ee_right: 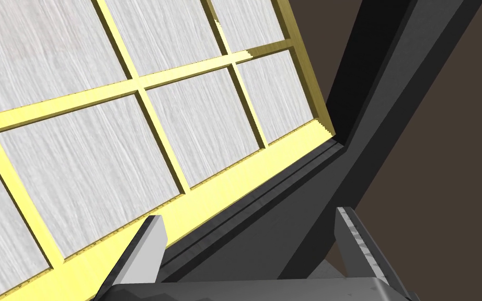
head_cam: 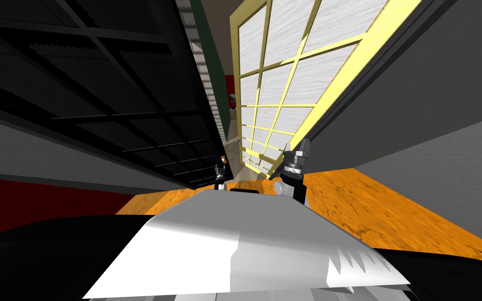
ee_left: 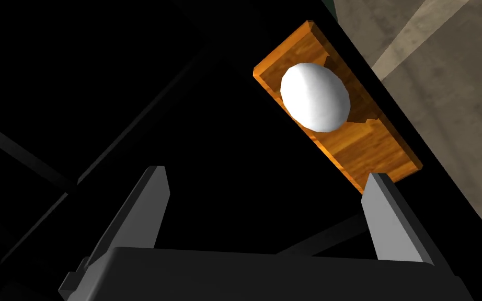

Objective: Push the door open

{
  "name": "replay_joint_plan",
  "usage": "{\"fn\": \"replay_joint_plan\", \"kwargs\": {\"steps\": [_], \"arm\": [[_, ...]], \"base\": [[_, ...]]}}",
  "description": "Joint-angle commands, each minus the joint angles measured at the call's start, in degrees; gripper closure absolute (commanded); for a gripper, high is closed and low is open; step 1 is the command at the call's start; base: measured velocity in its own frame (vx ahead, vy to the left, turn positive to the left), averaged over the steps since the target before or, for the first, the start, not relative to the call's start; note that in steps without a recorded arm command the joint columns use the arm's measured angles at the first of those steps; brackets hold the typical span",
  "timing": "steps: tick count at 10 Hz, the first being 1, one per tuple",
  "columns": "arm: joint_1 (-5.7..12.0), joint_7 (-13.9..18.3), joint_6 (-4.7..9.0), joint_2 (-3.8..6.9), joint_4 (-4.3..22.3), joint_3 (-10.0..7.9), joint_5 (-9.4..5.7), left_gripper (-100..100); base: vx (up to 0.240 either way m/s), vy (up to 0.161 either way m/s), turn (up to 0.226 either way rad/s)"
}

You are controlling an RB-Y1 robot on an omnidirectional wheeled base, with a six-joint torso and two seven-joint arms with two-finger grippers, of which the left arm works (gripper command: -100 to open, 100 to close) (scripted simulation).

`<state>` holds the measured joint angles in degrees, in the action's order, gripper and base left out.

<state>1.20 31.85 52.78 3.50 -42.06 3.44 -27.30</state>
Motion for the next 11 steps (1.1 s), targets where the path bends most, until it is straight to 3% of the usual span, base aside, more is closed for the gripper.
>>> {"fn": "replay_joint_plan", "kwargs": {"steps": [1,11], "arm": [[0.11,1.63,-0.05,-0.18,0.04,0.10,-0.32,-100],[1.48,16.97,-0.21,-2.64,0.94,1.37,-4.22,-100]], "base": [[-0.027,0.004,-0.012],[-0.032,0.010,-0.019]]}}
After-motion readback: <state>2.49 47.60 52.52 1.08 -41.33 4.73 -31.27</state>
